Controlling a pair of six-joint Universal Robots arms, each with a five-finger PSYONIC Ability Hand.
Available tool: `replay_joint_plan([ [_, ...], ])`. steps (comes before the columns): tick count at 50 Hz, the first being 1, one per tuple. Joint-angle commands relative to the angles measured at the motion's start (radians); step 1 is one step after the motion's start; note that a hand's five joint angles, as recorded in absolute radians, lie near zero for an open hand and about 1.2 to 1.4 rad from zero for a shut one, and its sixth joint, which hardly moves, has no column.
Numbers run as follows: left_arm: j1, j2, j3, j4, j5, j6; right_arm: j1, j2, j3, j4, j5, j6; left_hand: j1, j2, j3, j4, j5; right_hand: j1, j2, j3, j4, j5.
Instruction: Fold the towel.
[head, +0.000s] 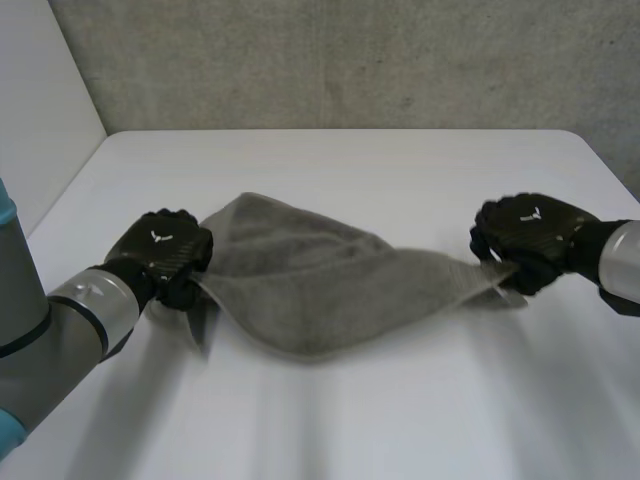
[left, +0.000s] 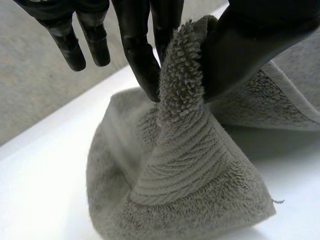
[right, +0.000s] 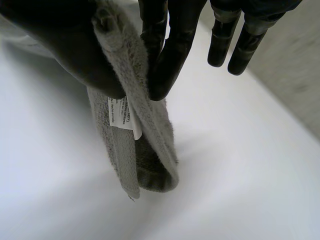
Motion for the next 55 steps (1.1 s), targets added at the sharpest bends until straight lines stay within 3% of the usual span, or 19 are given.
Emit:
replay_joint_plan([
  [1, 0.039, -0.012, 0.004, -0.086, 0.017, 0.147, -0.018, 0.028, -0.088, 0.246, -0.004, -0.179, 0.085, 0.053, -0.042, -0.051, 0.052, 0.14, 0.054, -0.033, -0.058, 0.082],
  [10, 0.053, -0.193, 0.208, -0.088, -0.012, 0.352, 0.014, 0.263, -0.33, 0.243, 0.065, -0.245, 0.085, 0.053, -0.042, -0.051, 0.052, 0.14, 0.054, -0.033, -0.058, 0.082],
  [17, 0.031, -0.242, 0.345, -0.083, -0.064, 0.325, 0.076, 0.306, -0.393, 0.169, 0.125, -0.239, 0.085, 0.053, -0.042, -0.051, 0.052, 0.14, 0.054, -0.033, -0.058, 0.082],
  [22, 0.005, -0.236, 0.334, -0.071, -0.061, 0.265, 0.09, 0.297, -0.286, 0.105, 0.134, -0.219, 0.085, 0.053, -0.042, -0.051, 0.052, -0.351, -0.437, -0.033, -0.058, -0.409],
  [24, -0.007, -0.236, 0.322, -0.066, -0.061, 0.258, 0.09, 0.297, -0.258, 0.093, 0.133, -0.202, 0.085, 0.053, -0.042, -0.051, 0.052, -0.408, -0.493, -0.033, -0.058, -0.465],
  [36, -0.059, -0.227, 0.233, -0.06, -0.061, 0.253, 0.081, 0.296, -0.108, -0.059, 0.127, -0.041, 0.085, 0.053, -0.042, -0.051, 0.052, -0.464, -0.55, -0.033, -0.058, -0.522],
  [55, -0.059, -0.135, 0.191, -0.063, -0.06, 0.253, 0.114, 0.251, -0.1, -0.064, 0.124, 0.157, 0.085, 0.053, -0.042, -0.051, 0.052, -0.476, -0.561, -0.033, -0.058, -0.533],
])
